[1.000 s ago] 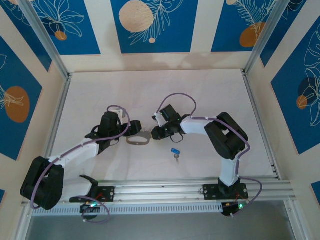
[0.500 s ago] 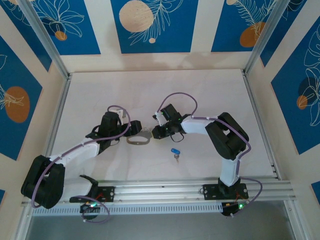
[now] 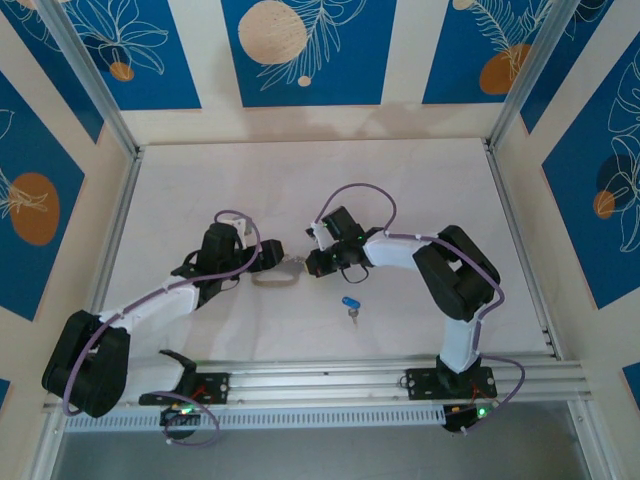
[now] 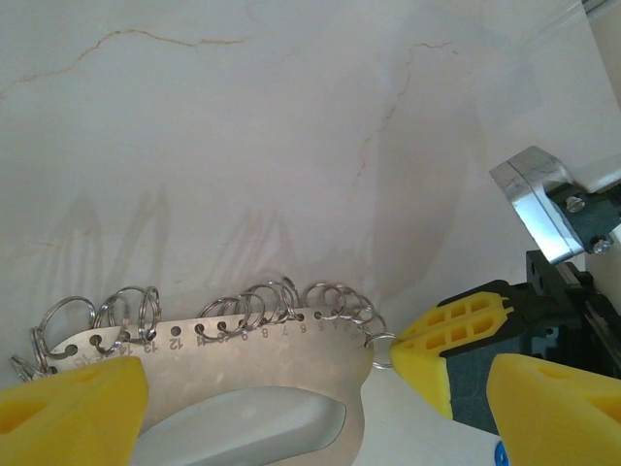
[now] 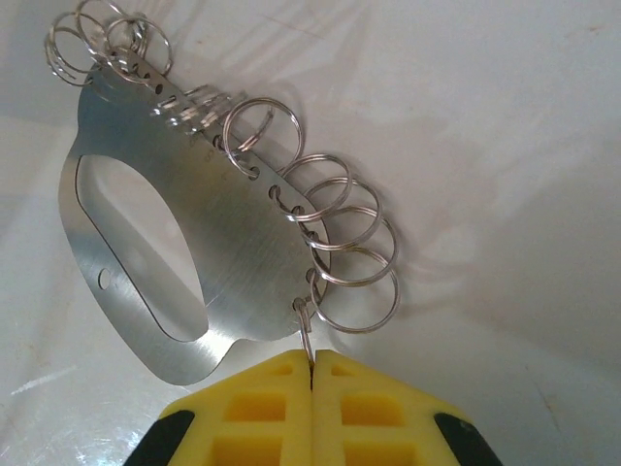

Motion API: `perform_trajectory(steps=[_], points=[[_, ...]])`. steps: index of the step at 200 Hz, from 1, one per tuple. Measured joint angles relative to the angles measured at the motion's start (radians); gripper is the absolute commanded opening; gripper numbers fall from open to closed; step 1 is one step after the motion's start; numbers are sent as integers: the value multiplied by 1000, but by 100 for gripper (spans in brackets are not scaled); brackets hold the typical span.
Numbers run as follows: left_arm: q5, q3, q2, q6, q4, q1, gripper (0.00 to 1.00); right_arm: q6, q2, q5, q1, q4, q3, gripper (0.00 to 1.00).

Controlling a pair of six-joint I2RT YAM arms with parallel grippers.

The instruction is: Put the keys on the keyring

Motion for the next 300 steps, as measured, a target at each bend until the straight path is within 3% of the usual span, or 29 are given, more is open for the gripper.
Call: perform_trajectory(steps=[121, 168, 239, 300], points=[[8, -5, -63, -2, 19, 0, 93, 23, -152, 24, -10, 68, -74, 0], [35, -4, -85, 11, 26, 0, 87, 53, -271, 43, -26, 150, -116, 0], [165, 108, -96, 119, 19, 0, 82, 48, -434, 43, -66, 266, -141, 0], [304, 236, -94, 186, 19, 0, 73, 36, -478, -121, -119, 307, -120, 0]])
